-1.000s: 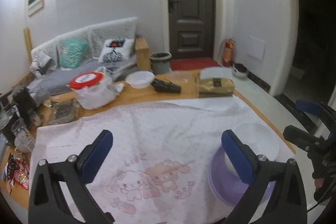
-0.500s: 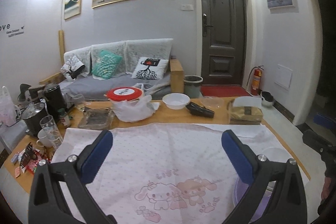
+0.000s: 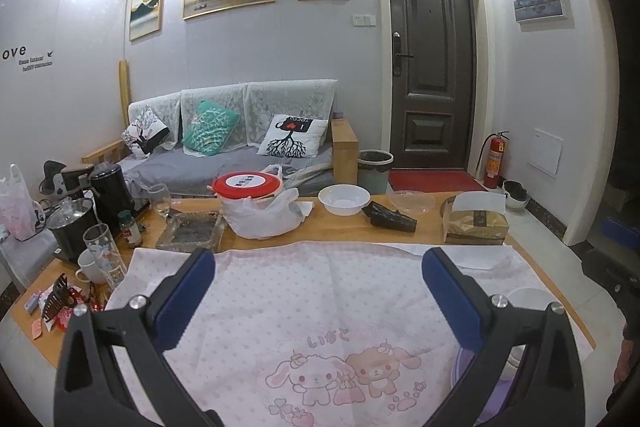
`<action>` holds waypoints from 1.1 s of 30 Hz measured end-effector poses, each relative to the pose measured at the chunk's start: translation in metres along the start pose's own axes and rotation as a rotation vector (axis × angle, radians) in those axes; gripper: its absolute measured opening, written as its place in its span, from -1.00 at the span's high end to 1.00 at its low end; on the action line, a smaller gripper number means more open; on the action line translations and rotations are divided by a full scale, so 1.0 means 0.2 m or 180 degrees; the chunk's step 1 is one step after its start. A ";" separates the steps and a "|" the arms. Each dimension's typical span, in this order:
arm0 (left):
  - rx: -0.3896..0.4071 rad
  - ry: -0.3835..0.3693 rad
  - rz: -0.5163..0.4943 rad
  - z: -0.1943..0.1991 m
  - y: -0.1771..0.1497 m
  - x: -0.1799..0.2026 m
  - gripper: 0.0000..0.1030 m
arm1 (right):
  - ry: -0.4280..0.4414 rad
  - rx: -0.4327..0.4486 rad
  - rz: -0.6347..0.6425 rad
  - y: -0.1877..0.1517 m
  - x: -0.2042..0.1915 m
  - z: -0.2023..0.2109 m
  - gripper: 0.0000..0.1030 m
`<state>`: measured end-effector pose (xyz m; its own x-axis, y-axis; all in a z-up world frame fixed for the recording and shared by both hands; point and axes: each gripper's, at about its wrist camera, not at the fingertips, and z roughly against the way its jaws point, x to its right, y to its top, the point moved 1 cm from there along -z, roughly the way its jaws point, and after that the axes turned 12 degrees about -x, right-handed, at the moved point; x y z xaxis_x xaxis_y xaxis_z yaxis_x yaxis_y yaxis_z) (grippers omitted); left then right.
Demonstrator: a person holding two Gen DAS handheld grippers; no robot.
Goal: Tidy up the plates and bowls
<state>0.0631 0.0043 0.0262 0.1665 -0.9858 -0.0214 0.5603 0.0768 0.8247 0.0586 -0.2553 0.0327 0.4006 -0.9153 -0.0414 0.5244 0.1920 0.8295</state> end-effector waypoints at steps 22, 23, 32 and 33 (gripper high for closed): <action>0.0041 0.0040 -0.0001 0.02 0.01 0.02 -0.99 | -0.0005 -0.0002 -0.0023 0.01 0.01 0.00 -0.97; 0.0041 0.0039 -0.0001 0.02 0.01 0.02 -0.99 | -0.0005 -0.0002 -0.0021 0.01 0.01 0.00 -0.97; 0.0047 0.0047 -0.0005 0.02 0.01 0.01 -0.99 | -0.0003 -0.0005 -0.0032 0.01 0.01 -0.01 -0.97; 0.0046 0.0044 -0.0005 0.02 0.01 0.01 -0.99 | -0.0003 -0.0003 -0.0029 0.01 0.02 -0.01 -0.97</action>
<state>0.0615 0.0012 0.0294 0.1769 -0.9838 -0.0304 0.5488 0.0730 0.8327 0.0619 -0.2573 0.0336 0.3949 -0.9174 -0.0484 0.5287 0.1839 0.8286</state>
